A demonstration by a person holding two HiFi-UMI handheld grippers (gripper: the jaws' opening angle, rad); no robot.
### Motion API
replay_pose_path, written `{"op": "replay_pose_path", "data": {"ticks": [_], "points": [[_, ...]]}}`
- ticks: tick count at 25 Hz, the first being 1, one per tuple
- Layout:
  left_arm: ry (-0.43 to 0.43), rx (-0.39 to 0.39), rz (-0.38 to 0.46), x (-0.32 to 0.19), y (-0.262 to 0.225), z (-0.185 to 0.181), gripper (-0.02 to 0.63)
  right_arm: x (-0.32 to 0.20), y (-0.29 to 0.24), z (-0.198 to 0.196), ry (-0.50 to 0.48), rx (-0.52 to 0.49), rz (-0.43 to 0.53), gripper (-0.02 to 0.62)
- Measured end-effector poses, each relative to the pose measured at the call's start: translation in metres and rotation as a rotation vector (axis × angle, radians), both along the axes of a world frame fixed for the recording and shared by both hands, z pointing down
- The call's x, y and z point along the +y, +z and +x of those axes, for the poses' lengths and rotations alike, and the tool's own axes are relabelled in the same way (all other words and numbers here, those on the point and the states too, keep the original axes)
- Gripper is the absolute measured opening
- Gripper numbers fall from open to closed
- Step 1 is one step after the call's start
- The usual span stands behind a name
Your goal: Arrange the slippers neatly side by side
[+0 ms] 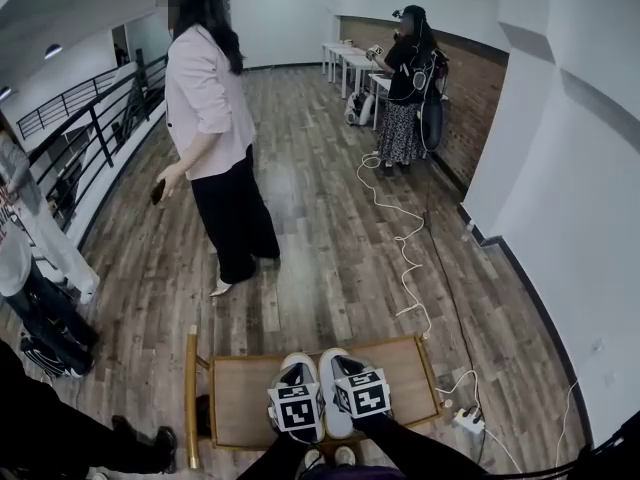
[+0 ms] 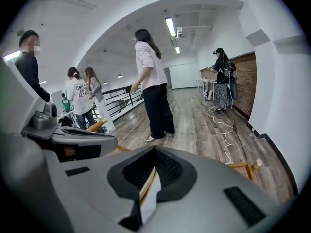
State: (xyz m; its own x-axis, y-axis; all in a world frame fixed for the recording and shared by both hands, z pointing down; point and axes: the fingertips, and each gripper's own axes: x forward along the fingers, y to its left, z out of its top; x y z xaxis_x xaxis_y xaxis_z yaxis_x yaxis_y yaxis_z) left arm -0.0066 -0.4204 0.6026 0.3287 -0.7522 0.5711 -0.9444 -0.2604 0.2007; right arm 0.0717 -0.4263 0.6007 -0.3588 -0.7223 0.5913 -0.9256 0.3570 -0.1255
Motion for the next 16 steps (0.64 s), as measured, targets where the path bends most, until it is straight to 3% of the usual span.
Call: {"op": "replay_pose_path", "data": {"ticks": [16], "points": [[0.010, 0.013, 0.000, 0.009, -0.012, 0.006, 0.000, 0.006, 0.002, -0.003, -0.019, -0.009, -0.013, -0.003]]}}
